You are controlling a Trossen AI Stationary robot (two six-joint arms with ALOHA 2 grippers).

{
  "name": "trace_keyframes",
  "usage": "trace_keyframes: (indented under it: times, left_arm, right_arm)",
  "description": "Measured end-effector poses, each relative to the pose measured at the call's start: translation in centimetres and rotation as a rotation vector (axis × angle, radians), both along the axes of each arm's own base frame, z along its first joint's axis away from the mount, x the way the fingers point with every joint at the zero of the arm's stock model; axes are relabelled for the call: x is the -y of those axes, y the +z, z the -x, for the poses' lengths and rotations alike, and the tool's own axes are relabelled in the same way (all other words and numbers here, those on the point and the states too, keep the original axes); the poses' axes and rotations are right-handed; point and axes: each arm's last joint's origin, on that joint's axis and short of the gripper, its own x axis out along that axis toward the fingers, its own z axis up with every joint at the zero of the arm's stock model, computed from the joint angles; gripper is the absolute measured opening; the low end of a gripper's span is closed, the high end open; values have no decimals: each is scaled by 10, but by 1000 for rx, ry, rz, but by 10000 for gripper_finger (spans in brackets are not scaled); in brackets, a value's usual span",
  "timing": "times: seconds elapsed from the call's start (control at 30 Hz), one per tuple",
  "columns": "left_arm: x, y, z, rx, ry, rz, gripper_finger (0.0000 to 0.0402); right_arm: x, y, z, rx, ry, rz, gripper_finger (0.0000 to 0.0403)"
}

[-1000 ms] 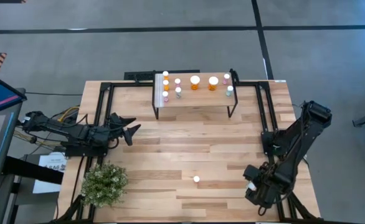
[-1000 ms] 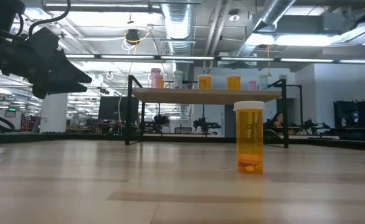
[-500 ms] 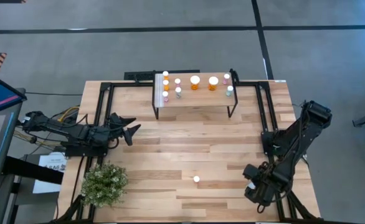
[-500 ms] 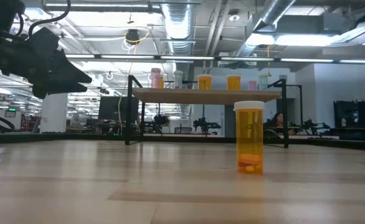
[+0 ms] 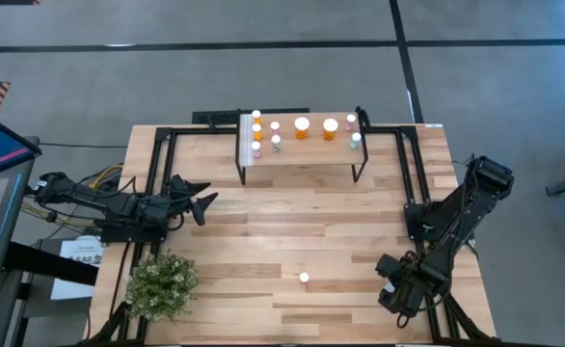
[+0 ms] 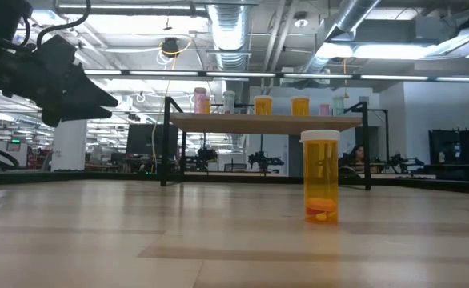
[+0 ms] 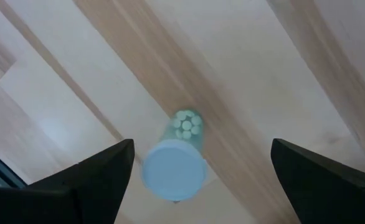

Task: Pick and place medicine bottles onto shelf by color
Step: Put the small blue pill bottle on the shelf

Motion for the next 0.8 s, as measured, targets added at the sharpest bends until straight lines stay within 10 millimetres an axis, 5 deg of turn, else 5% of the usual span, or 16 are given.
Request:
trace_keyframes:
  times: [0.8]
  left_arm:
    - [0, 0, 0, 0, 0, 0, 219]
  right_arm:
    - [-3, 1, -2, 24, 24, -27, 374]
